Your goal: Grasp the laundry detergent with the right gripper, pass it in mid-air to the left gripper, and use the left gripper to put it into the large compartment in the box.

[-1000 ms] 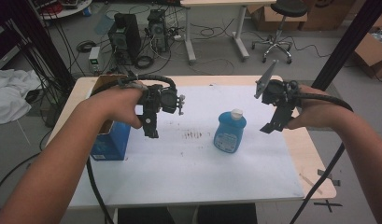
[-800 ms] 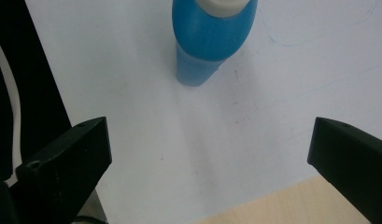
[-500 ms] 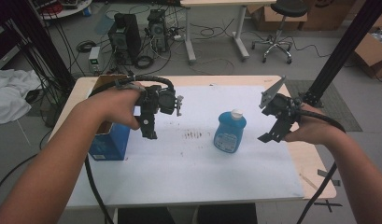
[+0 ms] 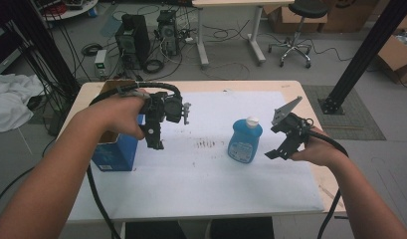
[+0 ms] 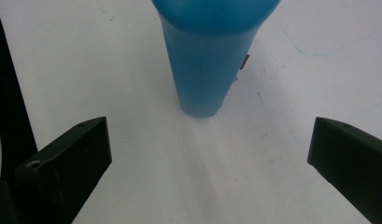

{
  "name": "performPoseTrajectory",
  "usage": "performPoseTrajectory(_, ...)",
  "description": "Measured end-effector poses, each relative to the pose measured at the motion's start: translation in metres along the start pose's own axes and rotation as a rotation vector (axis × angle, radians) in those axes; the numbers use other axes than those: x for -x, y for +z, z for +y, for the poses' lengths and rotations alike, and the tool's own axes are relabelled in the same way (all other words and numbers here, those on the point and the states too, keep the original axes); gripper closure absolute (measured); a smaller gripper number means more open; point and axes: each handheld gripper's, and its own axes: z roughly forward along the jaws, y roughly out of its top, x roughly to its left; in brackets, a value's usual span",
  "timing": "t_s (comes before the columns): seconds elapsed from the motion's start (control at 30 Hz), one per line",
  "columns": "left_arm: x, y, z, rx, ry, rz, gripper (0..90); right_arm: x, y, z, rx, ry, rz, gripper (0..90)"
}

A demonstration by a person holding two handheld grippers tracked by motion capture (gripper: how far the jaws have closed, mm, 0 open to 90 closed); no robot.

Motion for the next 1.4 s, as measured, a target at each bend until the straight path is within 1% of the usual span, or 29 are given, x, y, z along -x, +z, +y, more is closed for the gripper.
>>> performPoseTrajectory(0.13, 0.0, 0.0, -0.001, -0.005, 0.001, -0.002, 0.1, 0.002, 0.004, -0.005, 0.054, 0.02, -0.007, 0.0)
performPoseTrajectory(0.37, 0.001, 0.0, -0.001, -0.002, 0.002, 0.0, 0.0, 0.002, 0.016, -0.009, 0.137, 0.024, -0.015, 0.0)
performPoseTrajectory(0.57, 0.002, 0.0, 0.0, -0.003, 0.005, -0.002, 0.1, 0.0, 0.031, -0.01, 0.185, 0.027, -0.013, 0.0)
performPoseTrajectory(0.63, 0.003, 0.0, 0.0, 0.0, 0.004, -0.001, 0.1, 0.0, 0.033, -0.01, 0.193, 0.029, -0.013, 0.0)
performPoseTrajectory(0.73, 0.003, 0.0, 0.0, -0.003, 0.002, -0.002, 0.1, 0.0, 0.039, -0.012, 0.226, 0.038, -0.006, 0.0)
performPoseTrajectory(0.9, 0.003, -0.001, 0.0, -0.005, 0.006, -0.001, 0.0, 0.0, 0.047, -0.013, 0.26, 0.041, -0.015, 0.0)
performPoseTrajectory(0.97, 0.004, -0.001, 0.001, -0.002, 0.006, 0.0, 0.0, 0.0, 0.05, -0.013, 0.273, 0.046, -0.009, 0.0)
performPoseTrajectory(1.0, 0.004, -0.001, 0.001, -0.001, 0.006, 0.001, 0.0, 0.0, 0.052, -0.014, 0.282, 0.046, -0.016, 0.0)
performPoseTrajectory(1.03, 0.004, -0.001, 0.001, -0.005, 0.008, 0.001, 0.0, 0.0, 0.053, -0.014, 0.289, 0.046, -0.013, 0.0)
performPoseTrajectory(1.27, 0.005, -0.001, 0.003, -0.006, 0.014, 0.001, 0.1, -0.001, 0.066, -0.018, 0.355, 0.061, -0.011, 0.0)
performPoseTrajectory(1.4, 0.005, -0.001, 0.003, -0.01, 0.011, 0.0, 0.0, -0.002, 0.07, -0.019, 0.374, 0.06, -0.018, 0.0)
